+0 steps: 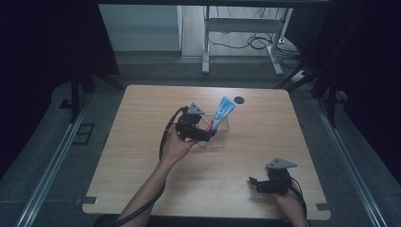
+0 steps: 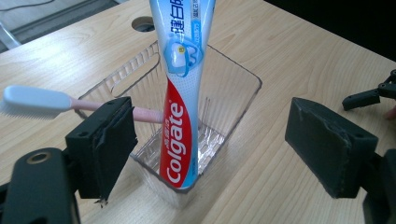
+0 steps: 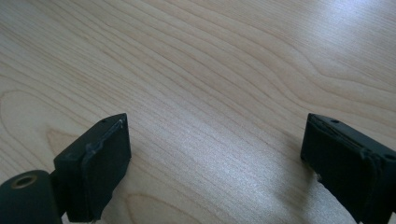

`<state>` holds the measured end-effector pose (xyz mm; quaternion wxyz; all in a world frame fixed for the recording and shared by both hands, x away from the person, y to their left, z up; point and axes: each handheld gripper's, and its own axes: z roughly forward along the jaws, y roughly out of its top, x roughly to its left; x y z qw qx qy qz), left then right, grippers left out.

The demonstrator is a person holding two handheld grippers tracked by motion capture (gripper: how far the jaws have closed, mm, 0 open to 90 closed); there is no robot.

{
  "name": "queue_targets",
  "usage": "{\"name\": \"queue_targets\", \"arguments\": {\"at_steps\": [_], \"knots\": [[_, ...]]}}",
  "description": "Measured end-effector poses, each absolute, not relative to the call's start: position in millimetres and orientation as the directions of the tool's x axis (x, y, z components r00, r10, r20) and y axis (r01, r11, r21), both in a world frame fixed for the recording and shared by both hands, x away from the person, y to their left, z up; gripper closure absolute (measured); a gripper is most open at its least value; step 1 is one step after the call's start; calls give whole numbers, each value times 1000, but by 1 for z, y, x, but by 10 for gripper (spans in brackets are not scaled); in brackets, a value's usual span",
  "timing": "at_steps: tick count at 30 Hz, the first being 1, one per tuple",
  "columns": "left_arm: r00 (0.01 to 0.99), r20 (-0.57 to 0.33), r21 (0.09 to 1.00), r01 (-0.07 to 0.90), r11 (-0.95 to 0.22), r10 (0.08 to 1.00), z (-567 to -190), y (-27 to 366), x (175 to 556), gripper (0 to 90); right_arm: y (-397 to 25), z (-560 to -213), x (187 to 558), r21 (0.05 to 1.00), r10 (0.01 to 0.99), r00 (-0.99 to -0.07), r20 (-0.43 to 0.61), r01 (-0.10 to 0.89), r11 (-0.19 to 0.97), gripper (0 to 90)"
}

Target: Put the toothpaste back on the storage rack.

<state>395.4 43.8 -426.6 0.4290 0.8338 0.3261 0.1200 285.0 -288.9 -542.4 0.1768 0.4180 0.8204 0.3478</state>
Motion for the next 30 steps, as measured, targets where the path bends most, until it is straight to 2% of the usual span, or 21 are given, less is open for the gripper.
{"name": "queue_targets", "arguments": {"at_steps": [30], "knots": [[730, -85, 814, 444, -375, 678, -428, 81, 368, 141, -289, -542, 285, 719, 809, -588, 1, 563, 408, 81]]}}
